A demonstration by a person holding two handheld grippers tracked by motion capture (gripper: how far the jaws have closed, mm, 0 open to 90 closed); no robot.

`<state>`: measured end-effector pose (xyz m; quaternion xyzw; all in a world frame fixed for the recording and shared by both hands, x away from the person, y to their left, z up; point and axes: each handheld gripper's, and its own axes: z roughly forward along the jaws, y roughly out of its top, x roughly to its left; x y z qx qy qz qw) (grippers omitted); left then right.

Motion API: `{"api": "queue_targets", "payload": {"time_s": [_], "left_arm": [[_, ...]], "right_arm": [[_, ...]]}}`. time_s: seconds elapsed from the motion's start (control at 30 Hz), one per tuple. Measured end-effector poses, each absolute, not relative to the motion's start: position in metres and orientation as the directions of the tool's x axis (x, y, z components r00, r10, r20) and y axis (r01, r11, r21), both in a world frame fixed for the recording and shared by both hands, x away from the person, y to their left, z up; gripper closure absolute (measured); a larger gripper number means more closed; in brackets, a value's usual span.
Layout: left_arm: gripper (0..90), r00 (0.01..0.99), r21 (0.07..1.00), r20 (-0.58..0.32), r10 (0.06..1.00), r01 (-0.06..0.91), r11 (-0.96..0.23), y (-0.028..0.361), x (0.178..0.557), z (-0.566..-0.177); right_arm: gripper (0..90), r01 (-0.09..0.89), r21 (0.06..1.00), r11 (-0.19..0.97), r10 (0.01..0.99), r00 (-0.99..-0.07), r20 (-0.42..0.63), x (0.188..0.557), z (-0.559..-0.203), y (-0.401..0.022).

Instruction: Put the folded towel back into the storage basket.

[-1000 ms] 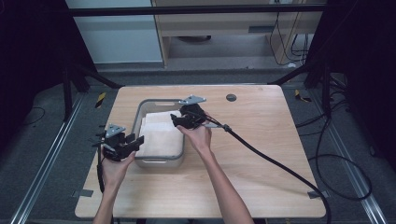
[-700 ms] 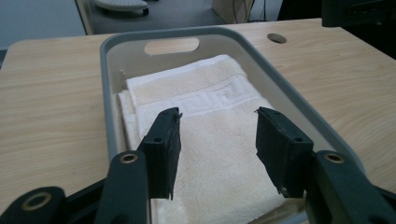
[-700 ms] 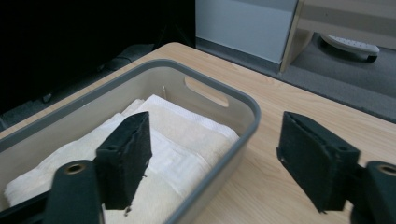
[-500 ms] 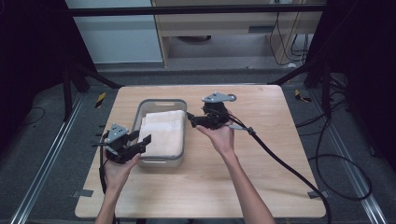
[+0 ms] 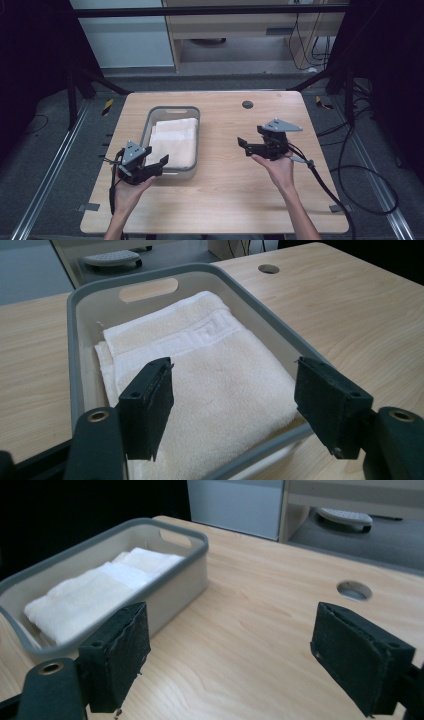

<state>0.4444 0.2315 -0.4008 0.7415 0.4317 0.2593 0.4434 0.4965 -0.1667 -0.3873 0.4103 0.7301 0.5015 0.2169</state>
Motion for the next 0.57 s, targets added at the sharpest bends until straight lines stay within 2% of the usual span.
{"api": "queue_targets", "payload": {"time_s": [0.57], "left_arm": [[32.0,0.498,0.876,0.043,0.866,0.398,-0.273,0.242,0.407,-0.424]], "right_arm": [[15.7,0.399,0.902,0.163,0.839,-0.537,0.086,0.453,-0.435,-0.234]]}}
